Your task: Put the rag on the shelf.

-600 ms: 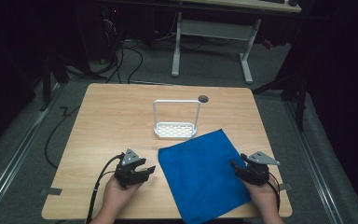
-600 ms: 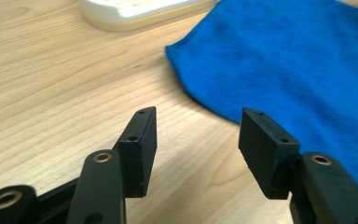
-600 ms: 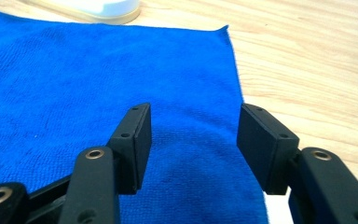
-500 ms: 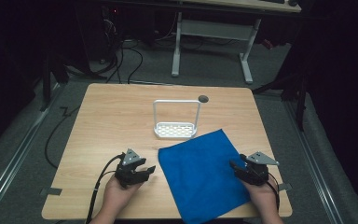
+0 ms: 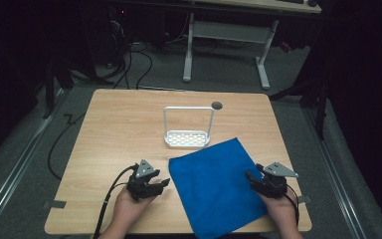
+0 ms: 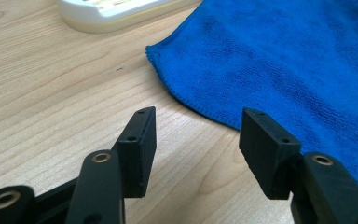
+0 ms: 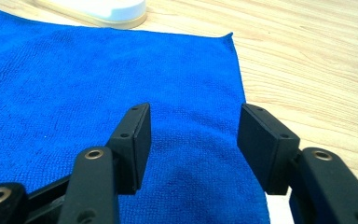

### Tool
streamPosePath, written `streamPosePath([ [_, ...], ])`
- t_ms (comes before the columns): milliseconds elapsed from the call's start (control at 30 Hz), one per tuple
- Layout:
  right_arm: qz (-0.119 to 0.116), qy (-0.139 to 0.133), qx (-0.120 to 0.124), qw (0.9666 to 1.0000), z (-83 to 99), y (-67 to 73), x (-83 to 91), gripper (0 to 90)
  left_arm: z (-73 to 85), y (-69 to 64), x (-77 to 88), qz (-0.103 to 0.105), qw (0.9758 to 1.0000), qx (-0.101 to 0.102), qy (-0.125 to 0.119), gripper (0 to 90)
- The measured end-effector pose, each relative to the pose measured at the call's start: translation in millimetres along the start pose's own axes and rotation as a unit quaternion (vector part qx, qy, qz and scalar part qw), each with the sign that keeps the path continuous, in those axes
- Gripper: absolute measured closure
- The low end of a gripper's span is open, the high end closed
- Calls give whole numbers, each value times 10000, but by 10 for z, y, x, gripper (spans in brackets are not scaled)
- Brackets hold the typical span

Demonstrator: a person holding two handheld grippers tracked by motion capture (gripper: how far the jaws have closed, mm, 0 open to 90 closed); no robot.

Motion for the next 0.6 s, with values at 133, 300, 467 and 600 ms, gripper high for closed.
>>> streamPosePath([
  [133, 10, -2, 1, 10000, -5, 2, 12, 458, -11, -53, -16, 69, 10000, -28, -4, 468],
  [300, -30, -7, -46, 10000, -9, -14, 18, 480, -38, -214, -71, 273, 9995, -157, 48, 484],
  [467, -105, 25, -59, 9999, -6, -26, 26, 524, -49, -416, -172, 422, 9982, -374, 179, 509],
  [600, -92, 46, -24, 9999, -5, -30, 35, 542, -54, -567, -236, 587, 9967, -507, 254, 527],
])
Point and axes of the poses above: each handheld gripper's, and its own axes: x roughly backward along the jaws, z roughly out of its underside, y roughly to its left, the point moved 2 cm from there along -x, roughly forward along the jaws, and after that the axes turned 1 degree about -y, right-handed, at the moved point
